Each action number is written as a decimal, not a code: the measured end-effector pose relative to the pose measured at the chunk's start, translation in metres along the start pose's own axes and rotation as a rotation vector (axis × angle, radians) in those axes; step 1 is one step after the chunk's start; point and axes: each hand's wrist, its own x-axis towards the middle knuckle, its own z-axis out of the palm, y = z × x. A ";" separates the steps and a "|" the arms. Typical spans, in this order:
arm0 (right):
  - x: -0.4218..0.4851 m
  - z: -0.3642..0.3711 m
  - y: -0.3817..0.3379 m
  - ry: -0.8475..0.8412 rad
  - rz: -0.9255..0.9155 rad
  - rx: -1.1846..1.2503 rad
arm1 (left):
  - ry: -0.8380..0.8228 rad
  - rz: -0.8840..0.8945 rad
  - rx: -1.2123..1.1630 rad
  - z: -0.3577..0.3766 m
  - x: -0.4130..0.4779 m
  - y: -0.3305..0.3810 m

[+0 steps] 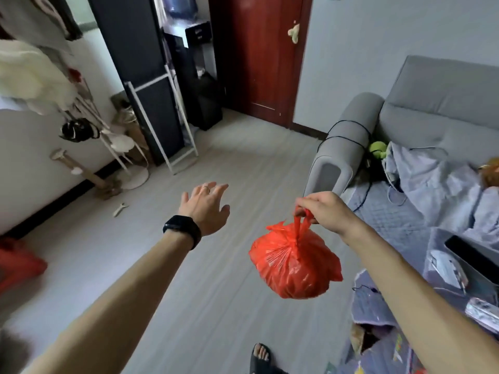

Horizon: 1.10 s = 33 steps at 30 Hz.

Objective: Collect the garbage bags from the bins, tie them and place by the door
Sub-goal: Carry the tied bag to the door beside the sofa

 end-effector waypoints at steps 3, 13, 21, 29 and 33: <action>0.074 -0.010 -0.029 0.052 0.007 -0.031 | 0.002 0.036 -0.009 -0.014 0.084 -0.014; 0.338 -0.029 -0.083 0.260 0.125 0.001 | -0.019 0.178 0.023 -0.023 0.380 -0.077; 0.517 -0.067 -0.124 0.376 0.205 0.093 | -0.075 0.287 0.061 -0.040 0.617 -0.084; 0.710 -0.129 -0.130 0.322 0.222 0.090 | -0.132 0.353 0.040 -0.016 0.834 -0.024; 0.803 -0.174 -0.130 0.298 0.262 0.044 | -0.177 0.339 0.025 -0.008 0.934 0.009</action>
